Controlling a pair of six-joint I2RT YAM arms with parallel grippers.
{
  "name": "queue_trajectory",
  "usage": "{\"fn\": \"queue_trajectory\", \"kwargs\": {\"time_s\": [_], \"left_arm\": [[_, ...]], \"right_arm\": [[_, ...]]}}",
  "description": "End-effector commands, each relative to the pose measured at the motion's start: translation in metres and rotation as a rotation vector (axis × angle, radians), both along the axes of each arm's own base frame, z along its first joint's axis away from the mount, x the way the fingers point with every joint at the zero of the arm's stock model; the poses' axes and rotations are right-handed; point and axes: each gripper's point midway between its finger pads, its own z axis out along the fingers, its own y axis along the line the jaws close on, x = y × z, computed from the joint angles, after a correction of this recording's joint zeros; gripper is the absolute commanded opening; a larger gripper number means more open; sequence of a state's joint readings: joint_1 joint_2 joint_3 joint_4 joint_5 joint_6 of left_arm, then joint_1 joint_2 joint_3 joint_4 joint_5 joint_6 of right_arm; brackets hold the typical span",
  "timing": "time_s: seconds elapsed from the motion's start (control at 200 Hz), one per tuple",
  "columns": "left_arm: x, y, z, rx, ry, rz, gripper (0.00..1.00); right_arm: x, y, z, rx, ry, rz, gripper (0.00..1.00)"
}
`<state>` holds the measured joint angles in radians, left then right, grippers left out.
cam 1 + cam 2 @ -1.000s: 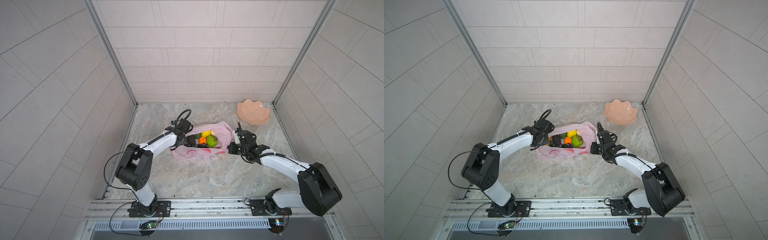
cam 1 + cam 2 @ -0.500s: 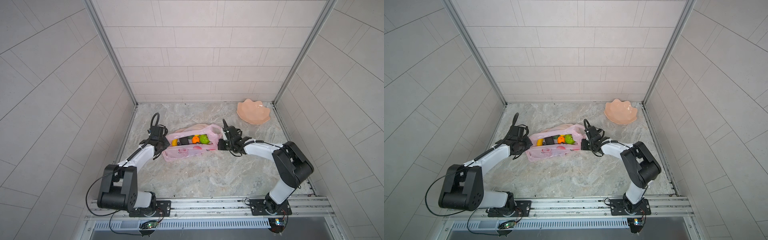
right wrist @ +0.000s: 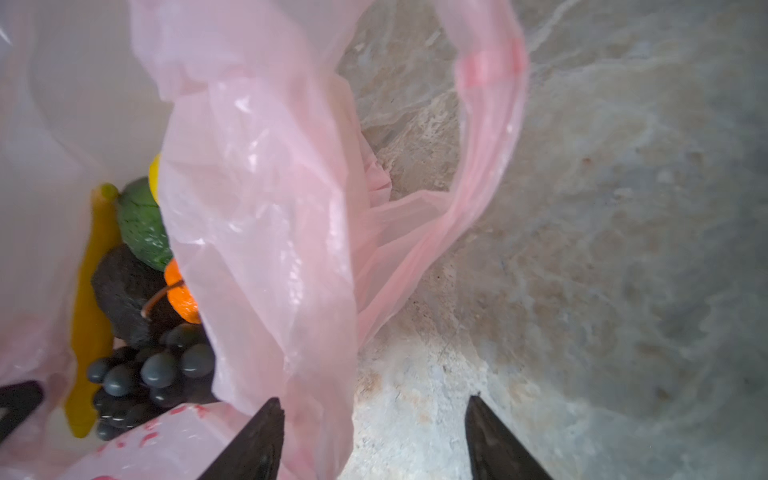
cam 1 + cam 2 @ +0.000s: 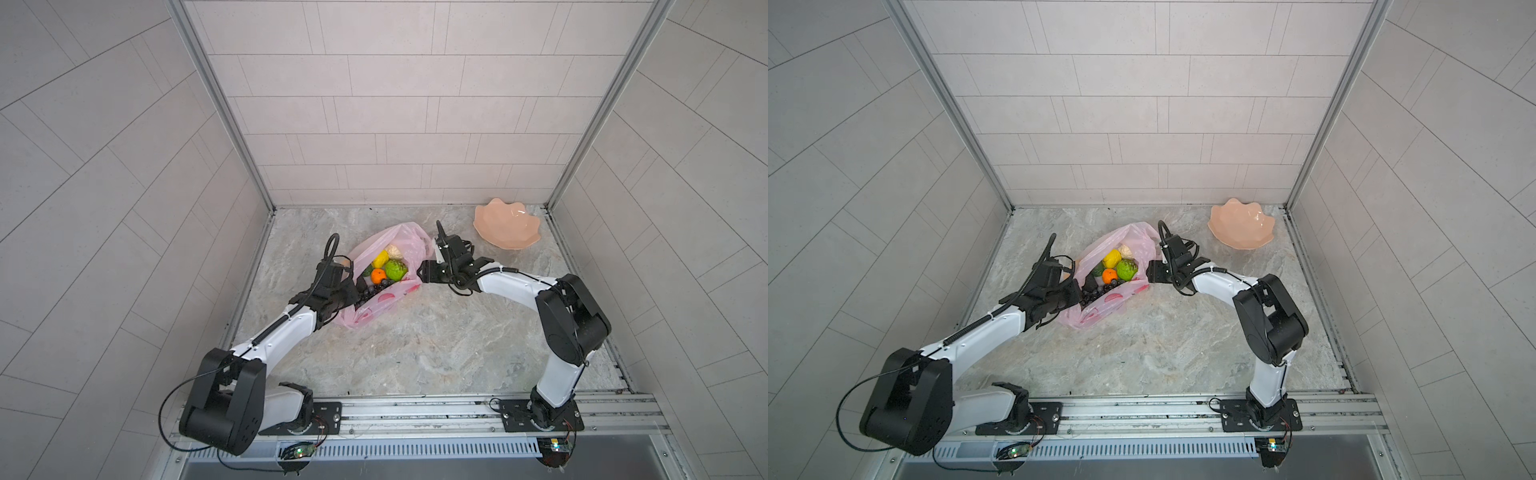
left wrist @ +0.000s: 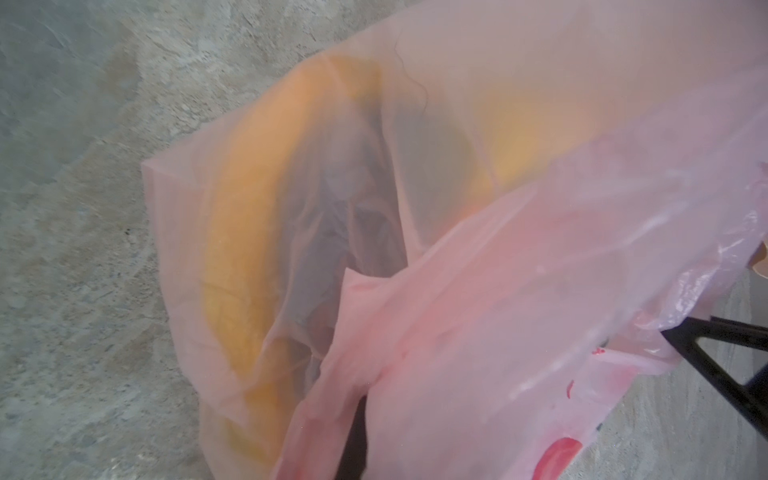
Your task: Take the fake fruits out of the plastic bag
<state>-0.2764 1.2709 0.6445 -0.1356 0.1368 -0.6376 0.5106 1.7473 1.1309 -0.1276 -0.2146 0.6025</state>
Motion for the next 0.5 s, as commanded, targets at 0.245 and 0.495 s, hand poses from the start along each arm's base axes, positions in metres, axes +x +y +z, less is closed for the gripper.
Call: {"fn": "queue_trajectory", "kwargs": {"time_s": [0.245, 0.495], "left_arm": [[-0.004, -0.002, -0.004, 0.035, -0.053, -0.05, 0.0], [-0.006, -0.002, 0.008, 0.018, -0.099, -0.048, 0.0]], "right_arm": [[-0.057, -0.006, 0.027, -0.154, -0.047, -0.022, 0.88], [-0.059, 0.038, 0.025, -0.349, -0.07, -0.024, 0.89]]}}
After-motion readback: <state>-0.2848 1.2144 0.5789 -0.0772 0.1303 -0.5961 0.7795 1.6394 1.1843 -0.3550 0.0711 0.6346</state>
